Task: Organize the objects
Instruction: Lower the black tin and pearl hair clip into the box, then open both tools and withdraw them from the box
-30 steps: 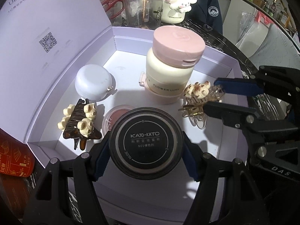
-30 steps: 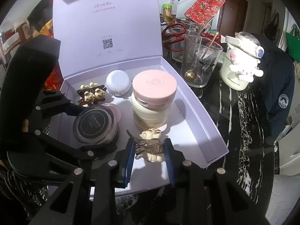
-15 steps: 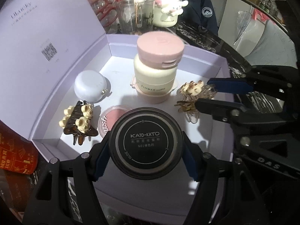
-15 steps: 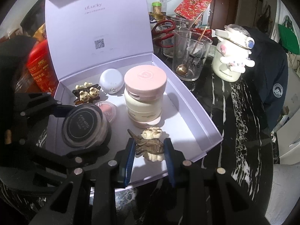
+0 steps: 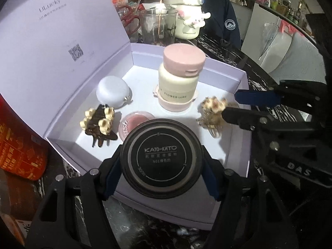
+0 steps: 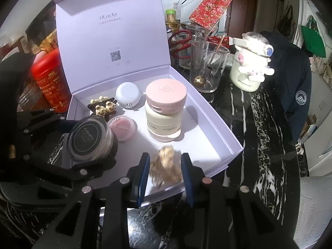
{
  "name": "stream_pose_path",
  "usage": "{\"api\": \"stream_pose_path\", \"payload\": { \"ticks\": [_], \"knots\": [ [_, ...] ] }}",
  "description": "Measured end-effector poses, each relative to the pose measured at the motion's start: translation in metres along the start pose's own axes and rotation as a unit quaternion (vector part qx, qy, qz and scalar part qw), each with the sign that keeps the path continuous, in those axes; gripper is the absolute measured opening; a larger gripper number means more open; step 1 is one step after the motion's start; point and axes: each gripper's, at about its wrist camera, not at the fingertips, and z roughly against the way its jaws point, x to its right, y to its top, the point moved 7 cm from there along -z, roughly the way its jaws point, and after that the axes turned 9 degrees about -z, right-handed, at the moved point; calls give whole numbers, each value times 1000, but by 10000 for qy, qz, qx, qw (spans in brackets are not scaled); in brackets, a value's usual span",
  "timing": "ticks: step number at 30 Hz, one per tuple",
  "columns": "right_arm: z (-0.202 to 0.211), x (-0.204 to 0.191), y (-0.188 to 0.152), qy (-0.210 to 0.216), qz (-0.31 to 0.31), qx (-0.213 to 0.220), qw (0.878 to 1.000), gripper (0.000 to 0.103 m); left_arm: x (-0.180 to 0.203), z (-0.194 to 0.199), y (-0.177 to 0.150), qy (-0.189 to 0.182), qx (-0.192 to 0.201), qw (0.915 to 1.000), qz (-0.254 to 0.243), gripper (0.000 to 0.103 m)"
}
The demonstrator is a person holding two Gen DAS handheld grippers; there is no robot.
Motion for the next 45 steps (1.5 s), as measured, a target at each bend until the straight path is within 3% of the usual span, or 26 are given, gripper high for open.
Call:
{"api": "stream_pose_path", "payload": {
  "ticks": [7,20,27,32,35,42,45],
  "knots": [
    [6,1,-5,-36,-66,9,10000,31,-11,2,4,187,96,9998,18,67],
    [24,5,-14,-36,-187,130,9997,31,-9,10,5,109,292,9992,236,67],
    [30,8,-19,-108,-222,188,9995,33,-4,15,5,307,364,9987,180,67],
    [33,11,-22,-68,-285,236,9993,33,-8,29,9,367,705,9964,293,67],
    [36,12,-23,-85,-277,309,9991,34,-10,30,12,513,720,9957,258,67],
    [40,12,-26,-117,-314,377,9987,52,-7,33,5,473,757,9953,367,67],
    [45,13,-27,-160,-363,454,9982,64,-5,40,3,466,795,9950,393,74]
  ]
}}
